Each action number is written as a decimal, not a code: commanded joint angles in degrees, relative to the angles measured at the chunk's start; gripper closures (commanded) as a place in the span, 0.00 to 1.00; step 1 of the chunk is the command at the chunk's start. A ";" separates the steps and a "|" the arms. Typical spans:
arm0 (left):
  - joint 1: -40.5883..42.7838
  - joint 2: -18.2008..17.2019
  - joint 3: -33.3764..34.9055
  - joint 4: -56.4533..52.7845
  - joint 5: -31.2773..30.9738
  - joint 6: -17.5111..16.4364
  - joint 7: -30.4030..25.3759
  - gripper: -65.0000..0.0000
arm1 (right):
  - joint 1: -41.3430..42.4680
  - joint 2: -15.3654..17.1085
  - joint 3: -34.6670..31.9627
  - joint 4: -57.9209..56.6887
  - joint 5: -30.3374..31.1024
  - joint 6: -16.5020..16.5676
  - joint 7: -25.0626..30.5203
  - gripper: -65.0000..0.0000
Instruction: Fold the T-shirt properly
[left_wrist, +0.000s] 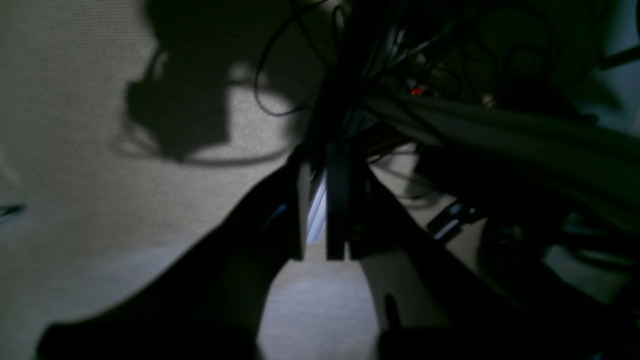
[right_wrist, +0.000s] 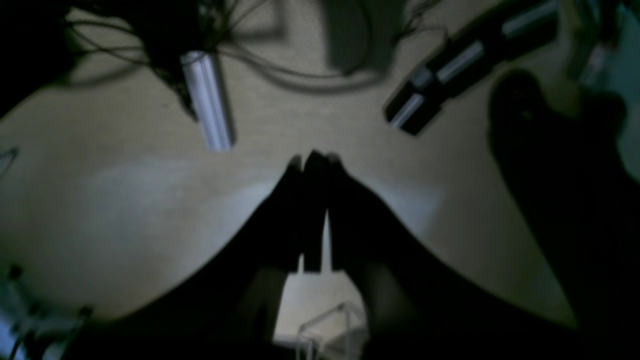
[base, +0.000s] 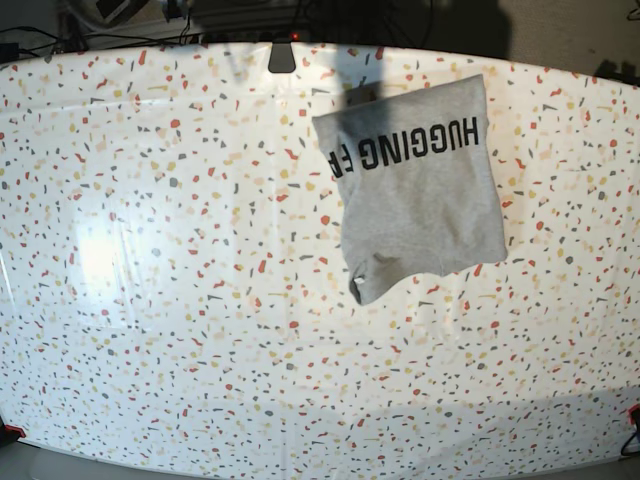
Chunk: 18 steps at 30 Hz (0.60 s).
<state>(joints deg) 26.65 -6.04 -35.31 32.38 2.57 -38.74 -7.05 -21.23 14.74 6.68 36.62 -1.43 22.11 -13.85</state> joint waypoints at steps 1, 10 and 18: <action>-0.04 -0.33 -0.13 -0.90 1.05 0.55 -0.33 0.90 | 1.44 0.33 0.07 -1.16 0.09 1.51 0.85 1.00; -7.67 2.45 -0.13 -6.78 6.60 8.68 -0.31 0.90 | 10.54 -1.99 0.04 -5.27 0.11 6.03 1.03 1.00; -10.80 5.90 -0.13 -8.83 10.05 14.64 0.15 0.90 | 11.02 -4.76 0.00 -5.27 0.07 6.10 0.96 1.00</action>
<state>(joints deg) 15.53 0.03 -35.31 23.35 12.62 -24.01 -6.42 -10.17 9.63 6.68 31.11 -1.41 27.70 -12.95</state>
